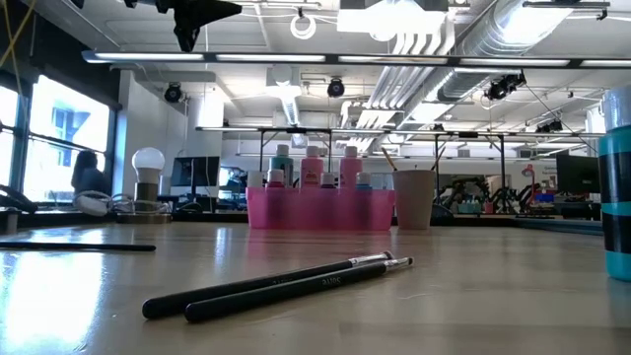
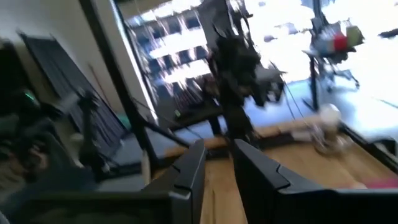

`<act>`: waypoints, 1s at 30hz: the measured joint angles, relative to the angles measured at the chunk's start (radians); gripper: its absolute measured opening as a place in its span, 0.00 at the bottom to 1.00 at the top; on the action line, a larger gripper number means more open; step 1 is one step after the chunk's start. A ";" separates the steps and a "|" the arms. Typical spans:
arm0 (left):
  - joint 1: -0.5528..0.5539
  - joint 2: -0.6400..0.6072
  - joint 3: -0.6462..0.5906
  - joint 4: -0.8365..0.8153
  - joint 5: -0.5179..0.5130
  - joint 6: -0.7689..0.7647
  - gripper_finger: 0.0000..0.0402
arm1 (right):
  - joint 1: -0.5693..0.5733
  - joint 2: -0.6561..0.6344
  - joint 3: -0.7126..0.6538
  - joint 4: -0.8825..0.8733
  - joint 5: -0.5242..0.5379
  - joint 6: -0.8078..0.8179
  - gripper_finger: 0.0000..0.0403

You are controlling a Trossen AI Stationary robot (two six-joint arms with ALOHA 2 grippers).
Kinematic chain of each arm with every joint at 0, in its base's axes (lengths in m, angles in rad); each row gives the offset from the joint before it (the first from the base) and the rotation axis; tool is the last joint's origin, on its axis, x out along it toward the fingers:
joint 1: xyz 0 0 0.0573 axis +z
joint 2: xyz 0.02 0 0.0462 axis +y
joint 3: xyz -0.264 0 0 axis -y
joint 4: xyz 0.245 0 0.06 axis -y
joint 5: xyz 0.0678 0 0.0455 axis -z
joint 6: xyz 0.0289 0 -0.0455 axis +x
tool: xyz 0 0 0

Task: Pick & Place Paint Supplies
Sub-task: Put the small yellow paint bottle into the pink bin

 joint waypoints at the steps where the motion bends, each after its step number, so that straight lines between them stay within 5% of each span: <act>1: 0.000 0.000 0.000 0.000 0.000 0.000 0.44 | 0.006 0.005 0.009 -0.042 0.021 0.001 0.18; 10: 0.000 0.000 0.000 -0.015 -0.001 0.000 0.44 | 0.024 0.016 0.025 -0.329 0.121 0.084 0.16; 30: 0.000 0.000 0.000 -0.022 -0.056 0.035 0.44 | 0.024 0.016 0.025 -0.424 0.119 0.107 0.16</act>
